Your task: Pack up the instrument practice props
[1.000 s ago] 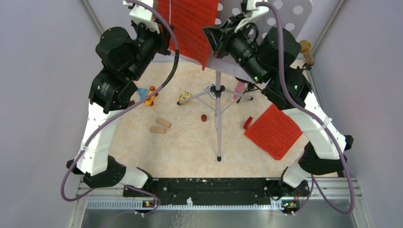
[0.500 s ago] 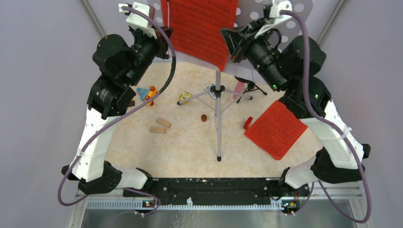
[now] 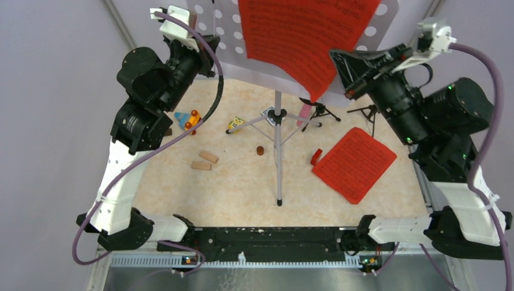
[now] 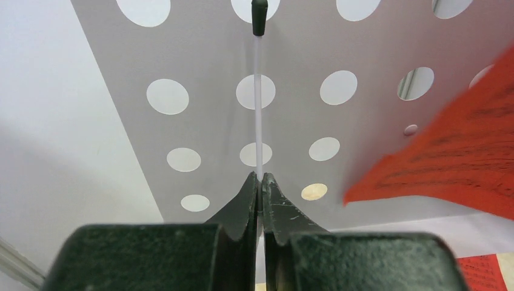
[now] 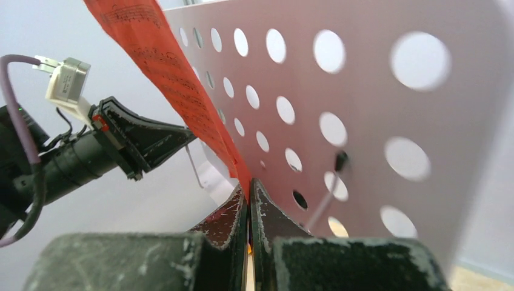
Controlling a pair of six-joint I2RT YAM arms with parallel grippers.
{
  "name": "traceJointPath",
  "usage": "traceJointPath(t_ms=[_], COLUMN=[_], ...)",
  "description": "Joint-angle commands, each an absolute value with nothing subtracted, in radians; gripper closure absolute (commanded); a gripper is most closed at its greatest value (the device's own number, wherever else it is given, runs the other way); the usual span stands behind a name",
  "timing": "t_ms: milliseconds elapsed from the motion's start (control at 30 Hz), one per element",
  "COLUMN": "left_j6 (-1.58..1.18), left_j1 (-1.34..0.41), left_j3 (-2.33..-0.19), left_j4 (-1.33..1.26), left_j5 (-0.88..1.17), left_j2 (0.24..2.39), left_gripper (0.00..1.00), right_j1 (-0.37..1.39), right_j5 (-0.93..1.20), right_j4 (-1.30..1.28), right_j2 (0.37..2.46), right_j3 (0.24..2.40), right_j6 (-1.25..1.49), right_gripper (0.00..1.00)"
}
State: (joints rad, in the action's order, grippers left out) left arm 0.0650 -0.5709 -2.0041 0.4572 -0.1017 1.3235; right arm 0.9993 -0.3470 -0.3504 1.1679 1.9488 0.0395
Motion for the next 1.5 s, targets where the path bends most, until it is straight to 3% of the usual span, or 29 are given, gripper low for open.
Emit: traceJointPath(t_ms=[0, 267, 667, 833, 1033, 1133, 1367, 1467], left_j6=[0.078, 0.089, 0.094, 0.08, 0.04, 0.004, -0.055, -0.069], left_j1=[-0.569, -0.568, -0.569, -0.568, -0.568, -0.569, -0.568, -0.569], left_j3=[-1.993, -1.969, -1.901, -1.868, -1.771, -1.718, -1.592, -1.578], left_j4=[0.415, 0.411, 0.423, 0.462, 0.5, 0.529, 0.556, 0.563], left_j5=[-0.107, -0.096, -0.11, -0.122, -0.147, -0.144, -0.14, -0.133], left_j2=[1.284, 1.273, 1.205, 1.136, 1.016, 0.969, 0.886, 0.874], left_gripper=[0.92, 0.56, 0.18, 0.08, 0.04, 0.04, 0.03, 0.03], right_j1=[1.003, 1.003, 1.003, 1.003, 0.998, 0.911, 0.228, 0.069], right_j5=[-0.372, -0.551, -0.972, -1.05, -1.033, -0.937, -0.078, 0.132], right_j4=[-0.344, -0.508, -0.954, -1.123, -1.106, -1.044, -0.756, -0.701], right_j2=[1.033, 0.737, 0.525, 0.591, 0.696, 0.731, 0.778, 0.801], right_j3=[1.848, 1.577, 1.292, 1.203, 1.12, 1.1, 0.973, 0.965], right_j6=[0.112, 0.264, 0.622, 0.797, 0.835, 0.783, 0.505, 0.508], right_gripper=[1.0, 1.0, 1.0, 1.0, 1.0, 1.0, 1.0, 1.0])
